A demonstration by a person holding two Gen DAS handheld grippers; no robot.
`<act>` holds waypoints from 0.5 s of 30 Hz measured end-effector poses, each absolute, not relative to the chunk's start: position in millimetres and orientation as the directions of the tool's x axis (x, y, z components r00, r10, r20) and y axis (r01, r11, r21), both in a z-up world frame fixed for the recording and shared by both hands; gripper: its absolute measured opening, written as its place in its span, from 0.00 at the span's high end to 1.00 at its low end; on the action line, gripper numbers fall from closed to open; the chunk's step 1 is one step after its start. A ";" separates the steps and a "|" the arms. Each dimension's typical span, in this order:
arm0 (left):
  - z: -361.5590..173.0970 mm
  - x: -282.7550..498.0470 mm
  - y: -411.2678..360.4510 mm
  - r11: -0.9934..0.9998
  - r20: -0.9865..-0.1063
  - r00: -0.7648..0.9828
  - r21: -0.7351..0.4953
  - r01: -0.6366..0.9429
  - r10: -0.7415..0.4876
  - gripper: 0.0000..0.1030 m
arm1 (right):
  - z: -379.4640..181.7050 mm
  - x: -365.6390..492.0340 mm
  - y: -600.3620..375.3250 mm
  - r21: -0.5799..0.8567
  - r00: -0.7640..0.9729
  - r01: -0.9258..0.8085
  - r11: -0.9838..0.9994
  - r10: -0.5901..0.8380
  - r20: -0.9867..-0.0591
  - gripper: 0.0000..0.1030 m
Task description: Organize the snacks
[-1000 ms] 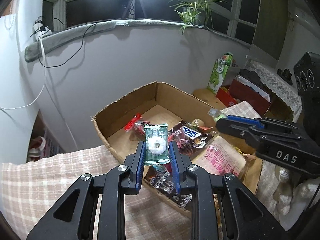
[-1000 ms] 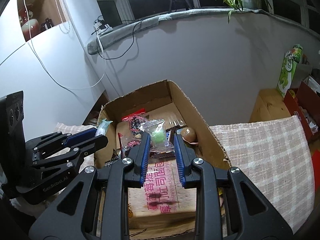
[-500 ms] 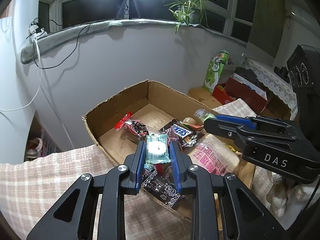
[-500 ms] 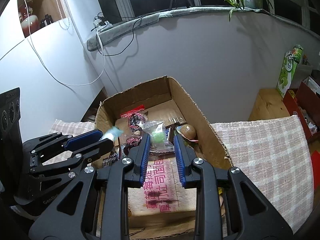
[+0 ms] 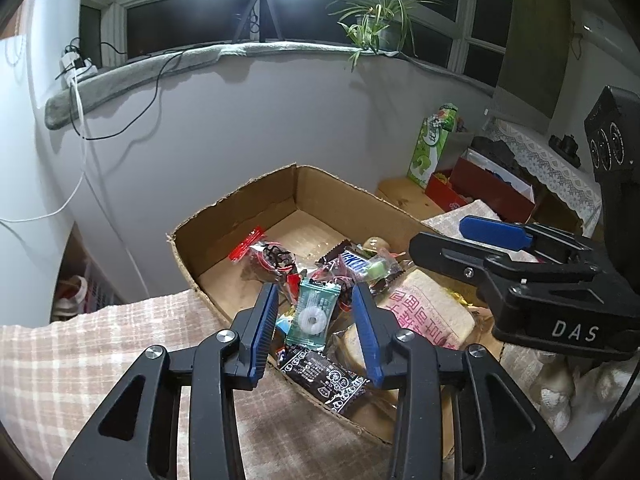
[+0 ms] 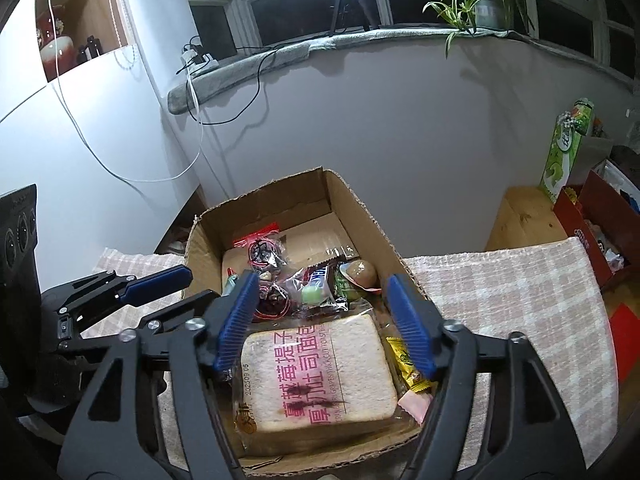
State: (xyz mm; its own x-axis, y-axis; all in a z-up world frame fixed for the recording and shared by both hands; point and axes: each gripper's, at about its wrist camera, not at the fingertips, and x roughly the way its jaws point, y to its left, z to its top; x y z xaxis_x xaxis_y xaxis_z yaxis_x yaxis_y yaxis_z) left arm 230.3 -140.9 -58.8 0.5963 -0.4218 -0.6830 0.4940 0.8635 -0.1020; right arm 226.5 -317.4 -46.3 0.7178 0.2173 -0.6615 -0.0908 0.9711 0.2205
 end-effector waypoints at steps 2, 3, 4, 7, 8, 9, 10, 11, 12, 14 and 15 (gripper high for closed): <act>-58.8 229.0 -140.4 0.864 -0.682 0.598 -0.100 0.494 -0.421 0.55 | -45.5 225.7 -316.9 0.214 0.722 -0.087 0.973 0.210 -0.659 0.23; -58.5 228.0 -139.8 0.865 -0.681 0.601 -0.098 0.491 -0.419 0.53 | -45.2 225.4 -317.0 0.212 0.722 -0.088 0.973 0.209 -0.659 0.22; -58.0 227.2 -139.1 0.867 -0.679 0.604 -0.099 0.488 -0.417 0.53 | -44.6 225.1 -316.6 0.209 0.723 -0.088 0.974 0.207 -0.659 0.22; -56.4 224.8 -136.5 0.870 -0.677 0.607 -0.104 0.483 -0.417 0.52 | -42.0 223.0 -315.9 0.195 0.730 -0.083 0.977 0.193 -0.655 0.22; -55.7 223.5 -136.2 0.870 -0.676 0.607 -0.103 0.482 -0.417 0.52 | -41.3 222.2 -315.9 0.194 0.733 -0.082 0.978 0.191 -0.653 0.22; -55.2 222.5 -136.0 0.871 -0.675 0.609 -0.101 0.482 -0.415 0.52 | -40.1 220.9 -316.0 0.194 0.735 -0.081 0.978 0.190 -0.651 0.22; -53.8 220.4 -134.7 0.872 -0.673 0.613 -0.100 0.479 -0.414 0.52 | -38.6 219.3 -316.1 0.194 0.738 -0.079 0.978 0.188 -0.648 0.22; -52.5 219.2 -133.8 0.873 -0.671 0.615 -0.101 0.477 -0.414 0.52 | -37.5 217.7 -315.9 0.193 0.741 -0.078 0.978 0.186 -0.645 0.22; -51.3 217.8 -132.2 0.874 -0.668 0.618 -0.104 0.474 -0.415 0.52 | -36.0 215.7 -315.5 0.190 0.745 -0.077 0.979 0.183 -0.641 0.22; -48.8 215.3 -129.0 0.876 -0.663 0.622 -0.109 0.470 -0.417 0.51 | -33.4 212.0 -313.8 0.177 0.753 -0.075 0.981 0.172 -0.636 0.22; -47.5 213.8 -127.6 0.877 -0.661 0.625 -0.109 0.468 -0.416 0.51 | -31.9 209.7 -312.1 0.167 0.757 -0.074 0.983 0.164 -0.633 0.22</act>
